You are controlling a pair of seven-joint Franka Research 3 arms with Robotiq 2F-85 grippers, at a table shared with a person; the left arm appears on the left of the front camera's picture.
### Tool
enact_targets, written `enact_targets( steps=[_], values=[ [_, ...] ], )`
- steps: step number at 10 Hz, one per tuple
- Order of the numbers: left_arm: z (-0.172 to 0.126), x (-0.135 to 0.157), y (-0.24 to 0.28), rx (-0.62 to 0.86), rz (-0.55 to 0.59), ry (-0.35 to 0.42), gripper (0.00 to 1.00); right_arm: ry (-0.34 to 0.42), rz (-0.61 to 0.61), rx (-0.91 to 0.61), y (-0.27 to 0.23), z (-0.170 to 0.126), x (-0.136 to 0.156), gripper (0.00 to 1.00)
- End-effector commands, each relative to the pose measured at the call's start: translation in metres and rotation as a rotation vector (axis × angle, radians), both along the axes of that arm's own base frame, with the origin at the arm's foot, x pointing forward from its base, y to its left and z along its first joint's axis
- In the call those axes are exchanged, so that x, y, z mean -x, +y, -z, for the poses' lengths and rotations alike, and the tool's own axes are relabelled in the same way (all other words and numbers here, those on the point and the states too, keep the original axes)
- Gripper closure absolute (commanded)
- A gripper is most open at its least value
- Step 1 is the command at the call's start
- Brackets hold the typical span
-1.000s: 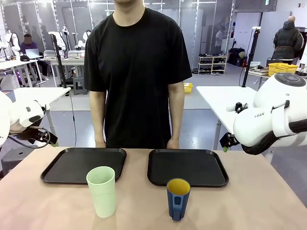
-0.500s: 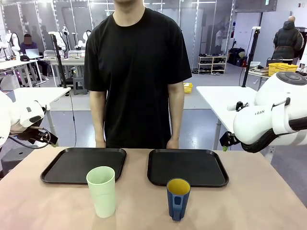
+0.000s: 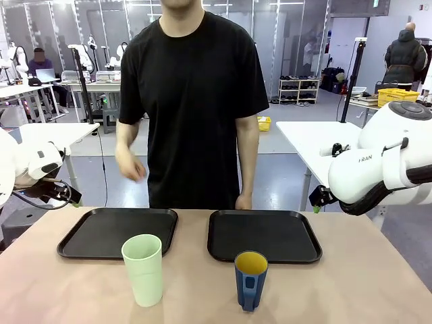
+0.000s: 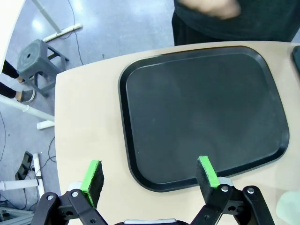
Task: Sort and store the cups by type.
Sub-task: Pick up the Reusable plastic cup.
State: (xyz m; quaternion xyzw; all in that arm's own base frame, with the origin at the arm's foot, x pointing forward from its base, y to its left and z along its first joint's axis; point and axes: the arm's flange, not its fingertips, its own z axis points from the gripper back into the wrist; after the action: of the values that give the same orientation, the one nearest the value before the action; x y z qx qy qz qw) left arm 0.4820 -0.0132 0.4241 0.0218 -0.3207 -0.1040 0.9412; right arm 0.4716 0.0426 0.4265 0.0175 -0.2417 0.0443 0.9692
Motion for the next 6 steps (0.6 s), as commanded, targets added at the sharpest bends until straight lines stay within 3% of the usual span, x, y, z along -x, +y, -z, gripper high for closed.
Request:
enact_targets(
  steps=[1, 6],
  values=[
    [-0.0007, -0.0003, 0.0021, 0.005, -0.003, -0.002, 0.00, -0.001, -0.007, 0.013, -0.0007, 0.0018, -0.0011, 0.00],
    [-0.0007, -0.0003, 0.0021, 0.005, -0.003, -0.002, 0.00, -0.001, -0.007, 0.013, -0.0007, 0.0018, -0.0011, 0.00]
  ],
)
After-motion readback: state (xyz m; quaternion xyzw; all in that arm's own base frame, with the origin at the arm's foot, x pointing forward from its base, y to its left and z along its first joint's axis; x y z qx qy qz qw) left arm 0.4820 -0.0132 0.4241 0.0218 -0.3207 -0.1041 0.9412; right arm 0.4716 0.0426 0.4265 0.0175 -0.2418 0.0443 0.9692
